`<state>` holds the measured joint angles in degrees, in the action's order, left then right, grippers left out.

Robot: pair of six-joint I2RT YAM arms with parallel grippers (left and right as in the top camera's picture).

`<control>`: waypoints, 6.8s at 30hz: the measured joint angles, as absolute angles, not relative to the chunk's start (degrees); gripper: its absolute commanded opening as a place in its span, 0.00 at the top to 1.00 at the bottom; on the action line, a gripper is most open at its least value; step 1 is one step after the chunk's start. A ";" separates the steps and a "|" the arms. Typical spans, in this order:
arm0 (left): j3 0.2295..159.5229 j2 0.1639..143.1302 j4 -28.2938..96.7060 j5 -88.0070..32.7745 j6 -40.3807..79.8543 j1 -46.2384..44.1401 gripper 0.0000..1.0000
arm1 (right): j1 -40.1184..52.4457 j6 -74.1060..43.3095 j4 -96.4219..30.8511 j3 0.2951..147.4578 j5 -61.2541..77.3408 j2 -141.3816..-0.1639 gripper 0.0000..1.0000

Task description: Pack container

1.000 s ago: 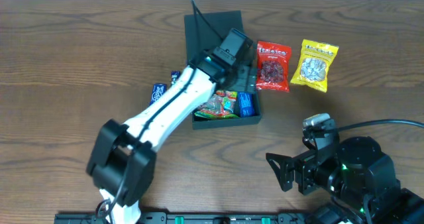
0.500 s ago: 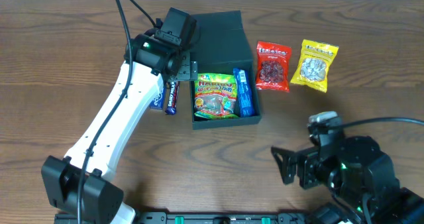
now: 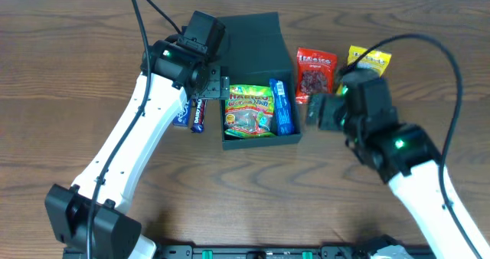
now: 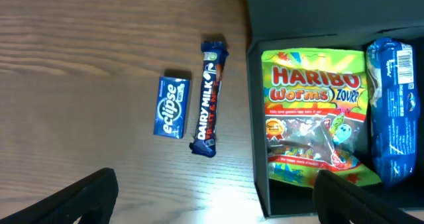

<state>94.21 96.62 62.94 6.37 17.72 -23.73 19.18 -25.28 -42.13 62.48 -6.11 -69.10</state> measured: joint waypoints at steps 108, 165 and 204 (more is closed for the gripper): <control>94.21 58.43 77.32 0.36 17.28 -23.73 0.05 | 23.16 60.53 -29.54 73.12 31.92 -95.18 0.99; 94.21 58.43 78.98 0.38 13.04 -23.73 0.05 | 26.92 12.93 -7.86 73.23 32.23 -105.06 0.99; 94.21 58.43 81.10 0.38 13.04 -23.73 0.05 | 20.38 -0.69 -16.23 75.00 25.43 -84.95 0.99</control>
<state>94.21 58.43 81.10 0.38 13.04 -23.73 20.38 -0.69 -16.23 75.00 25.43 -84.95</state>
